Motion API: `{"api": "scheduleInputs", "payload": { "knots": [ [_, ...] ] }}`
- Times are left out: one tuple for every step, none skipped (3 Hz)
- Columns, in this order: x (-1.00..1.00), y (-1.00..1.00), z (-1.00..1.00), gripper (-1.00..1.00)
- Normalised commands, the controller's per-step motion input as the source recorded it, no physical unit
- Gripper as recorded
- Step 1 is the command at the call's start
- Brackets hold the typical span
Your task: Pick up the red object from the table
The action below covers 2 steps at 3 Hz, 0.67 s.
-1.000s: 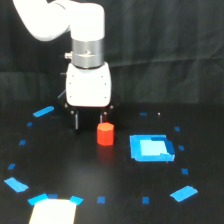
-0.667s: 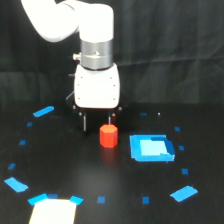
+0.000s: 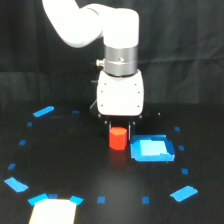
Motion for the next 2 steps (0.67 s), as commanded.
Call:
{"api": "scheduleInputs", "payload": {
  "knots": [
    [0.04,-0.31,0.7,-1.0],
    [-0.07,-0.14,1.0,-0.76]
  ]
}}
